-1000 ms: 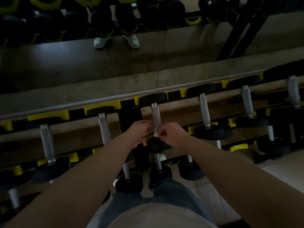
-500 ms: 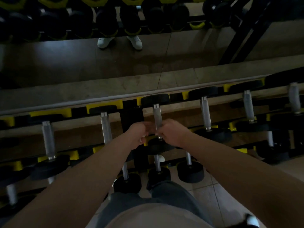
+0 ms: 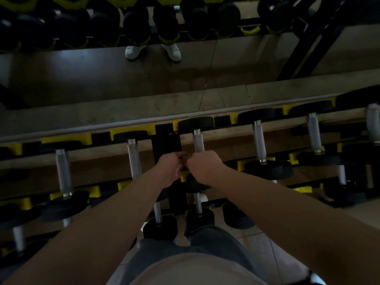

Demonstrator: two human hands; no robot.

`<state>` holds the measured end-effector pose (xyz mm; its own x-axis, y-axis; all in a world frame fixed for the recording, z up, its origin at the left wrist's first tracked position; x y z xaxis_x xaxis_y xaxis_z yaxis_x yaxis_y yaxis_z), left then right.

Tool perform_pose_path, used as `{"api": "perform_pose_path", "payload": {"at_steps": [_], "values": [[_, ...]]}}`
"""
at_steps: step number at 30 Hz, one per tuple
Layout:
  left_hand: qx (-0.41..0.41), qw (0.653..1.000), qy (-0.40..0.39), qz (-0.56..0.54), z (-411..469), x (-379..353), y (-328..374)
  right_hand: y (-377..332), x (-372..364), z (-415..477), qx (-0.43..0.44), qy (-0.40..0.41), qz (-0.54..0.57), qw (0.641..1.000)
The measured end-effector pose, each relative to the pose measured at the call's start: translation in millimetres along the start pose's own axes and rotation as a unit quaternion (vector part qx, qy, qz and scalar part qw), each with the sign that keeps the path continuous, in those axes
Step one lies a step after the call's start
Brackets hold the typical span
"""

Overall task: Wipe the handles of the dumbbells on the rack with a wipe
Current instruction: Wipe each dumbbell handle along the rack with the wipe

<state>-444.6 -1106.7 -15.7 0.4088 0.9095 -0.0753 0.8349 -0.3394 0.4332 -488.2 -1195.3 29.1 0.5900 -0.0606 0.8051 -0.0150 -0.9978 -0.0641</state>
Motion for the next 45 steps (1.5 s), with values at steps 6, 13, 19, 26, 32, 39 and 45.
{"api": "perform_pose_path", "payload": {"at_steps": [6,13,19,26,32,39,45], "values": [[-0.047,0.998,-0.006,0.031,0.5,-2.9,11.4,17.5,36.1,13.8,-0.037,0.118,0.002,0.992],[-0.037,0.999,-0.020,-0.017,11.9,7.1,1.6,-0.7,12.0,0.8,-0.018,0.005,0.007,1.000],[0.004,1.000,-0.004,0.009,9.4,-4.1,1.7,33.6,-2.4,1.3,-0.072,0.123,0.181,0.973],[-0.009,0.993,-0.018,0.116,9.6,-14.6,2.4,76.2,-17.4,12.9,-0.224,0.105,0.466,0.850],[-0.021,0.986,-0.038,0.162,10.7,-16.9,4.4,77.1,-39.9,10.5,-0.173,-0.054,0.440,0.880],[-0.003,0.984,-0.026,0.176,7.2,-16.6,6.9,94.8,-29.3,54.6,-0.255,0.093,0.690,0.672],[-0.007,0.984,-0.023,0.178,8.5,-18.9,4.4,81.1,-54.1,24.6,-0.116,-0.151,0.433,0.881]]}}
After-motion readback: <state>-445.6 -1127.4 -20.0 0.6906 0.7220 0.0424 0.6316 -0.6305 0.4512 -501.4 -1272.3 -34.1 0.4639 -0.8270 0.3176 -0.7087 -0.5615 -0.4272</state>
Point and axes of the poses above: each hand's wrist, its own z-axis towards the middle knuckle, its own x-axis out of the back of the hand, y = z × x, the point moved 4 cm from there along z, towards the middle knuckle, and after that the axes turned 6 degrees about z, right-handed, at the moved point
